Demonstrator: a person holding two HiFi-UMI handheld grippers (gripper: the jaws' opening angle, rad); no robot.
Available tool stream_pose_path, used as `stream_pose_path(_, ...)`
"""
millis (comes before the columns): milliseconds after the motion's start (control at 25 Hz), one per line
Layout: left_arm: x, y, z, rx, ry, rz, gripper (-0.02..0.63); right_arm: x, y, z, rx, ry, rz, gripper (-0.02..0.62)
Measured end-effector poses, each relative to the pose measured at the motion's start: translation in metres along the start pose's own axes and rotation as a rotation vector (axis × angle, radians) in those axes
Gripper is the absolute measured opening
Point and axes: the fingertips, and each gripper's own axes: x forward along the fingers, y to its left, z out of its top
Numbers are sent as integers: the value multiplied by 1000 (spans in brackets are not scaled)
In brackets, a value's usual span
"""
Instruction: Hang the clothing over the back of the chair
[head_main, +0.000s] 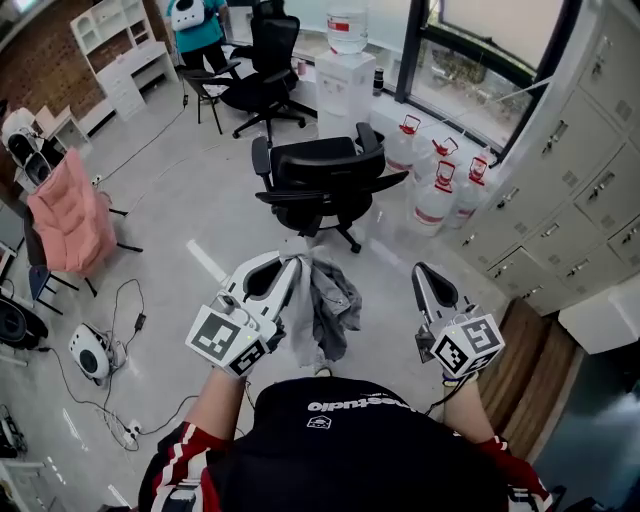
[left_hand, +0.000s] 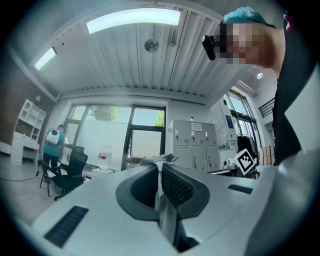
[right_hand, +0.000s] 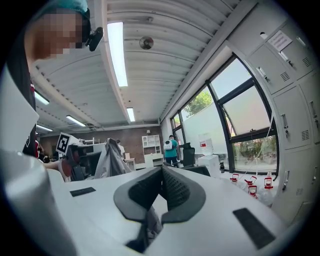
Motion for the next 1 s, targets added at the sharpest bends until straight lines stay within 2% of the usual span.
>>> stream_pose_path(240, 58, 67, 11, -6, -5, -70, 28, 89, -30, 26, -17, -7, -19, 12)
stream_pose_path(480, 92, 125, 17, -1, -17, -110, 28, 149, -42, 34, -22, -11, -35, 12)
stream_pose_path(720, 140, 167, 23, -19, -30, -116, 28, 187, -74, 38, -22, 17, -41, 12)
stream_pose_path(1000, 211, 201, 33, 31, -40, -98, 28, 235, -122, 40, -10, 26, 19, 12)
